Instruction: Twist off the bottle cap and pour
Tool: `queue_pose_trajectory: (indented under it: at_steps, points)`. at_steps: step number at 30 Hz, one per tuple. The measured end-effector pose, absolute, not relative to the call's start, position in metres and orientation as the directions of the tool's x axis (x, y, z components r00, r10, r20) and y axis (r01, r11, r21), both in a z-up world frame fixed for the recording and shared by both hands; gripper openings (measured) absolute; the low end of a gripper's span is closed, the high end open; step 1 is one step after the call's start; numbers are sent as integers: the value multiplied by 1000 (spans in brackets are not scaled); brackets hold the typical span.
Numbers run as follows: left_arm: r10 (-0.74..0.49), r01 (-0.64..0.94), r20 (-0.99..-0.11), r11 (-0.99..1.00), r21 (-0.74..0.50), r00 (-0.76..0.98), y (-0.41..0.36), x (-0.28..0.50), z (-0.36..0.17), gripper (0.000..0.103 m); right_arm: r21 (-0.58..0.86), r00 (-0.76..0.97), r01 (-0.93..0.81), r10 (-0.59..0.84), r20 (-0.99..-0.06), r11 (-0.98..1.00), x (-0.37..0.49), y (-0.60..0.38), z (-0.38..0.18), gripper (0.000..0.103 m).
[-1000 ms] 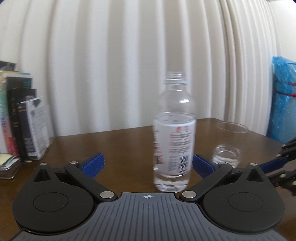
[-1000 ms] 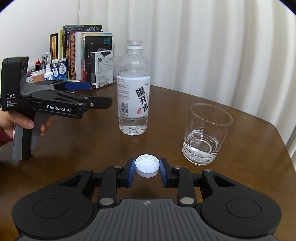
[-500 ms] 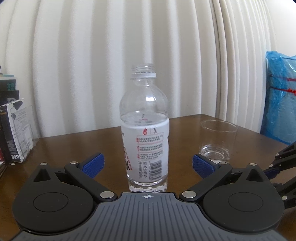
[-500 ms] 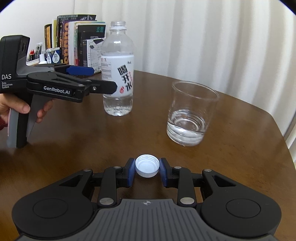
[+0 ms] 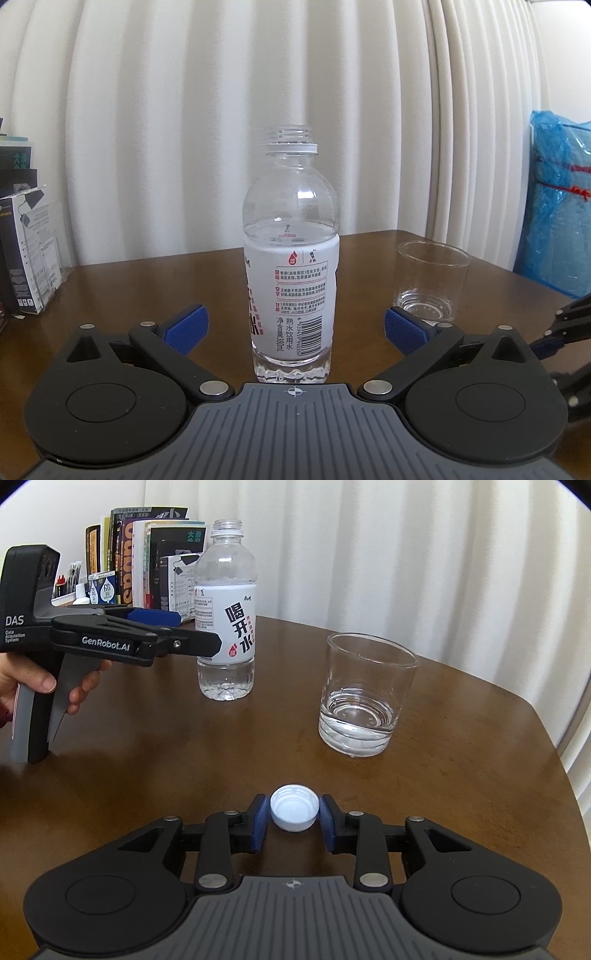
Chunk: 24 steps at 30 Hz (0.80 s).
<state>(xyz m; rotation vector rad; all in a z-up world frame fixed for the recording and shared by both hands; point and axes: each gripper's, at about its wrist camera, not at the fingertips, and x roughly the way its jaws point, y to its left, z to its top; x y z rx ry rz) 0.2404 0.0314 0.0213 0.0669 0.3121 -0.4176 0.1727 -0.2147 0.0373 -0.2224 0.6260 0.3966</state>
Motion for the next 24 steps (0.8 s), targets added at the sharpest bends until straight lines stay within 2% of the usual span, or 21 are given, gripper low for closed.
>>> queue_pose_trajectory:
  at_steps: [4,7,9,12,15,17,21,24]
  points:
    - [-395,418,-308,909,9,866,30,238,22,103,-78,746,-415,289,-600,907,169,-213,36,42]
    - [-401,424,-307,906,11,863,29,237,21,103,-48,741,-399,291,-605,916,174,-214,36,39]
    - [-405,429,-308,903,10,861,29,237,21,103,-28,734,-390,292,-613,920,179,-215,37,31]
    - [-406,428,-309,904,5,860,30,239,20,103,-52,725,-400,281,-629,915,183,-215,40,31]
    - [-406,428,-311,904,1,859,31,240,20,103,-200,736,-422,205,-645,884,185,-207,44,31]
    - [-407,428,-311,904,1,859,31,240,21,103,-370,760,-439,119,-639,819,184,-197,45,31]
    - [-413,434,-307,901,0,857,31,239,22,103,-694,780,-513,-62,-623,505,185,-177,37,31]
    - [-419,440,-306,898,0,855,32,238,22,103,-776,763,-581,-167,-625,247,189,-167,25,31]
